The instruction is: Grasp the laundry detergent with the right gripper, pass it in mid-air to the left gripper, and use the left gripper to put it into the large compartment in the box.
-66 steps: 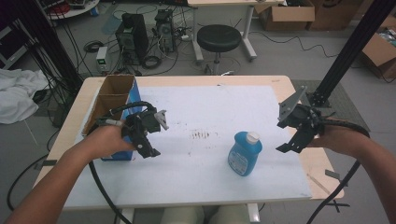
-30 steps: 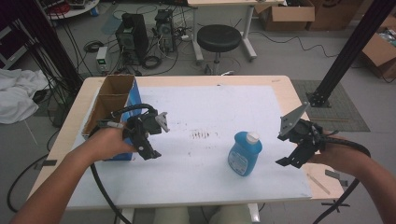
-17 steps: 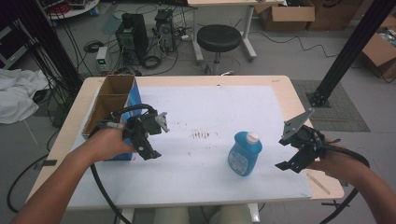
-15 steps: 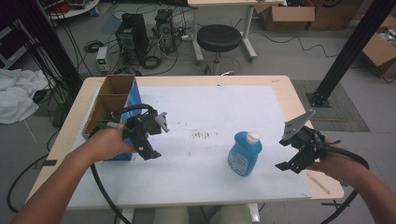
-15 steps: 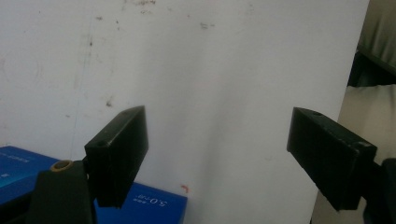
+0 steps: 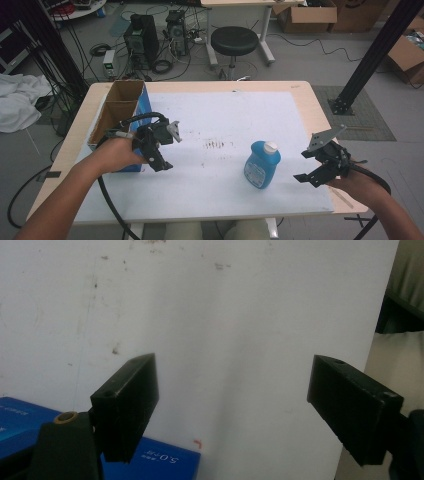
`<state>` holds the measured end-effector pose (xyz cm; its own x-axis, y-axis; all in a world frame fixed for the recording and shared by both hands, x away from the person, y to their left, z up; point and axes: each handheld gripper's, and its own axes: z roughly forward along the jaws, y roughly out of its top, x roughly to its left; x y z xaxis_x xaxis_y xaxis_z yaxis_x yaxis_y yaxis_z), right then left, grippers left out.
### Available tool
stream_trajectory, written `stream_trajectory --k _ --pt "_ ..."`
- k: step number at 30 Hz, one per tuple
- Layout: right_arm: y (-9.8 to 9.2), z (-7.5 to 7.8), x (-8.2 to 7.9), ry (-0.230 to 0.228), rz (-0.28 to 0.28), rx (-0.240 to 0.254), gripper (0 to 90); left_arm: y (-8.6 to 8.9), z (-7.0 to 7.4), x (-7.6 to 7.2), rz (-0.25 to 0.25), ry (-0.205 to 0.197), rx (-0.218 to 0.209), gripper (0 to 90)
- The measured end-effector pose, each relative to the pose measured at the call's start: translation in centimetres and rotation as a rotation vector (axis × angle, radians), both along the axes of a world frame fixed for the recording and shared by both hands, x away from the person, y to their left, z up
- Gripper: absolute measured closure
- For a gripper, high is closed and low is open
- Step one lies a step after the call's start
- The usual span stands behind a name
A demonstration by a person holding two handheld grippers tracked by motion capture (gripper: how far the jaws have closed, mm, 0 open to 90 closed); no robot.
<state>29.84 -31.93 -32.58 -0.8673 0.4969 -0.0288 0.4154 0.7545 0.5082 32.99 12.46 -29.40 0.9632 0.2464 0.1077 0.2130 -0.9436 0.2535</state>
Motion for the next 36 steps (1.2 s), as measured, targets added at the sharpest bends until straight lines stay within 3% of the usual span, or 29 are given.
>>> stream_trajectory --k 15,16,26,27,36 --pt "-1.9 -1.9 -0.6 -0.063 -0.124 0.11 17.2 0.1 0.0 0.2 0.005 -0.002 -0.001 21.0" --pt "-2.1 -2.3 -0.7 -0.069 -0.143 0.135 17.2 0.1 0.0 0.2 0.005 -0.003 -0.001 21.0" --pt "-2.6 -3.9 -1.5 -0.131 -0.21 0.219 15.8 0.0 -0.1 0.2 0.004 -0.005 0.004 21.0" --pt "-2.7 -4.1 -1.7 -0.134 -0.219 0.249 15.6 0.0 -0.1 0.2 0.004 -0.006 0.004 21.0" --pt "-2.7 -5.2 -2.4 -0.191 -0.273 0.3 15.5 0.0 -0.2 0.1 0.007 -0.004 0.002 21.0"
